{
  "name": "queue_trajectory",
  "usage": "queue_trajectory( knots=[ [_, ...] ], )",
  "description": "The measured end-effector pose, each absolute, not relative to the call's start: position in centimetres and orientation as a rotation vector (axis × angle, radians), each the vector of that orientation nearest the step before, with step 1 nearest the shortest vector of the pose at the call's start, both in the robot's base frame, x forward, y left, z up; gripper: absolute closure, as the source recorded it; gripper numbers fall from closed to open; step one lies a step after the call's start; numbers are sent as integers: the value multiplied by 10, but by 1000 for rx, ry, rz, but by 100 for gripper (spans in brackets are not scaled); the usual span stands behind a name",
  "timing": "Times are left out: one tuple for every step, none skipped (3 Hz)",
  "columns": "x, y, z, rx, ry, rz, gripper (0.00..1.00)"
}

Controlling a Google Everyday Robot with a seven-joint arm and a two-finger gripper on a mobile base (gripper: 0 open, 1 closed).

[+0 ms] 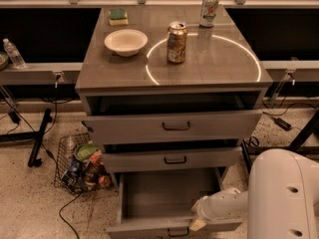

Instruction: Close bottom drawer

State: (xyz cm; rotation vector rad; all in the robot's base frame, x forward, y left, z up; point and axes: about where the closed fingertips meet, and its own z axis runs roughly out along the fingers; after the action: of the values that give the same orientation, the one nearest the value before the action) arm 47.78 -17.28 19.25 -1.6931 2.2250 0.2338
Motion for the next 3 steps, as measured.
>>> queue_trajectory(
  knots=[
    [480, -173, 193, -1690, 2220, 229, 87],
    [487, -171, 199, -1680, 2195, 214, 100],
    [490, -169, 201, -1681, 2186, 214, 79]
  ],
)
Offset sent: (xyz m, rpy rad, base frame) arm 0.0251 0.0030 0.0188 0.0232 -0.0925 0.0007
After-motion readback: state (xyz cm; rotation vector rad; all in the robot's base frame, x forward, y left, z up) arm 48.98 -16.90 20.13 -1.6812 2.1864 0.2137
